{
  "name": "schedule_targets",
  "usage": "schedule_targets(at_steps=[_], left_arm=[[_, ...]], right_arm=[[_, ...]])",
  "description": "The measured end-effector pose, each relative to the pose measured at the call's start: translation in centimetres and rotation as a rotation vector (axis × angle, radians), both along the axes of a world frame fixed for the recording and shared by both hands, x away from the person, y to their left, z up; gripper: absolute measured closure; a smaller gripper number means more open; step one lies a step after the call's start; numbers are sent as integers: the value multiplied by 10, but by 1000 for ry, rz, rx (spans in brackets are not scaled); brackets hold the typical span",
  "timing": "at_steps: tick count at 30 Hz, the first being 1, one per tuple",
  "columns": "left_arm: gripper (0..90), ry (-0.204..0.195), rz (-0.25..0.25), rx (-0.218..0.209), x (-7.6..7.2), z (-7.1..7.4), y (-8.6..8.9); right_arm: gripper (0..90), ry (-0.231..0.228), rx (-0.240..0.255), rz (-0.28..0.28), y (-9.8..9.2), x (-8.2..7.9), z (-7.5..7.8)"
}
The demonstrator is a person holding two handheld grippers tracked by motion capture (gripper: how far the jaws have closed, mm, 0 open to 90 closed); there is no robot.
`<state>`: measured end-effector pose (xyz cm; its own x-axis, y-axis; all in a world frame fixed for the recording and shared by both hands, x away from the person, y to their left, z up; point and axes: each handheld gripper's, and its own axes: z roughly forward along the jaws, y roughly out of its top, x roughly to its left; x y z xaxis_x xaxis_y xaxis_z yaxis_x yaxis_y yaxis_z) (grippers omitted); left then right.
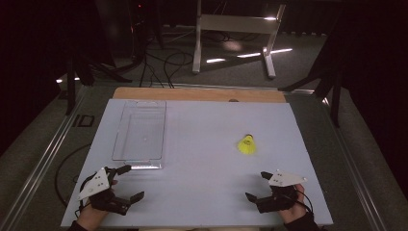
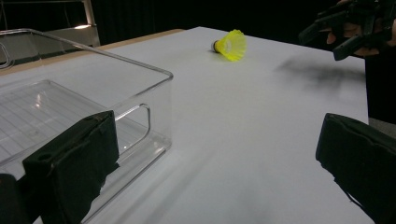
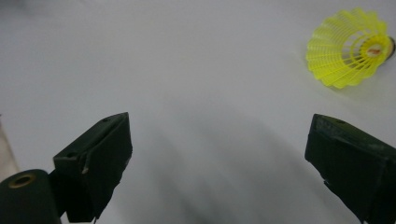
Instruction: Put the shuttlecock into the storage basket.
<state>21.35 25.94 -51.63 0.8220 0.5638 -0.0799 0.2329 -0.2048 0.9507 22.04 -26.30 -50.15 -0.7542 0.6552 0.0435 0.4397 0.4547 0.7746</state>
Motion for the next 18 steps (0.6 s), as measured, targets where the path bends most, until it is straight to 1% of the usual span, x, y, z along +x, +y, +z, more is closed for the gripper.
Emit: schedule_targets(at_steps=[2,3,4,6,7,8,10,12,13,14,15,16,17,18], left_arm=[[3,0,-1,-1,0,0,0],[3,0,-1,-1,0,0,0],[3,1,0,2,0,0,0],[3,1,0,2,0,0,0],[3,2,0,2,0,0,0],[3,1,0,3,0,0,0],[3,0,0,4,0,0,0],[3,1,-1,5,0,0,0],[3,0,-1,5,0,0,0],[3,0,-1,5,0,0,0],[3,2,-4,1,0,0,-1],[3,2,-4,1,0,0,-1],[3,1,-3,0,0,0,-1],[3,1,-3,2,0,0,-1]], right_arm=[[76,27,-15,8,1,0,2],[76,27,-15,8,1,0,2],[76,43,-34,6,2,0,5],[76,49,-44,4,2,0,7],[76,42,-50,5,3,0,13],[76,50,-47,13,3,0,15],[75,45,-59,15,5,0,21],[75,48,-62,26,6,1,24],[76,49,-71,49,8,2,29],[76,49,-71,49,8,2,29],[76,64,-82,56,9,4,32],[76,64,-82,56,9,4,32],[76,82,-101,64,11,6,33],[76,85,-114,63,12,7,34]])
